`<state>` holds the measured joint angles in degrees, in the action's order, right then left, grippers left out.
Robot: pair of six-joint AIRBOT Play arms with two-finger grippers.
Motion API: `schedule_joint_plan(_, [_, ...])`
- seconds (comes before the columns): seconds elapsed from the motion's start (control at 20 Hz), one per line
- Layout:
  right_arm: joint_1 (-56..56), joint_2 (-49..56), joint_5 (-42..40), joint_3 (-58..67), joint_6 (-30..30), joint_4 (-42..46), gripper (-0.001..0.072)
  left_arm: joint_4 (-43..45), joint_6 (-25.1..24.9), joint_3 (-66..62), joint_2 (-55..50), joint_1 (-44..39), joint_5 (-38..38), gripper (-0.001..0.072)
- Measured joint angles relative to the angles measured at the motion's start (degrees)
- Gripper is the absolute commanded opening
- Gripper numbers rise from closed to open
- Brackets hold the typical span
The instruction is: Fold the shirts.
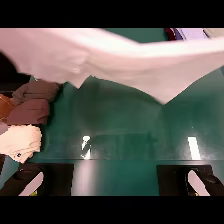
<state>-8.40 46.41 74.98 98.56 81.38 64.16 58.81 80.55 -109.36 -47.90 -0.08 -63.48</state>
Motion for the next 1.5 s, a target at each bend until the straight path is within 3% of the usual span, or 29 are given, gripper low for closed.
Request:
schedule_joint_plan(0.2, [0.00, 3.87, 7.10, 18.71, 1.75, 3.89, 0.0012, 0.28, 1.57, -11.76, 0.24, 0.00, 2.14, 0.0021])
schedule_joint_plan(0.4, [0.00, 7.91, 10.82, 27.54, 4.11, 5.64, 0.0010, 4.79, 4.96, -10.25, -0.39, -0.02, 1.16, 0.0022])
schedule_joint_plan(0.6, [0.04, 12.00, 12.13, 21.05, 6.21, 6.21, 0.0011, 7.17, 6.75, -0.46, -6.08, -0.02, -4.52, 0.0023])
schedule_joint_plan(0.95, [0.44, 30.23, 15.19, 5.53, 7.17, 6.60, 0.0011, 6.51, 7.21, 10.97, -29.22, -0.07, -9.42, 0.0024])
schedule_joint_plan(1.2, [2.95, 45.38, 9.03, 2.80, 5.92, 6.49, 0.0011, 3.82, 3.98, 12.48, -44.61, -0.07, -2.97, 0.0024])
schedule_joint_plan(1.35, [3.78, 50.80, 2.08, 2.38, 5.01, 6.27, 0.0011, 2.99, 1.70, 12.66, -48.81, -0.04, 2.62, 0.0024])
schedule_joint_plan(1.5, [4.11, 52.72, -0.42, 2.23, 3.32, 6.21, 0.0011, 2.78, -1.27, 12.48, -50.27, 0.17, 3.34, 0.0024])
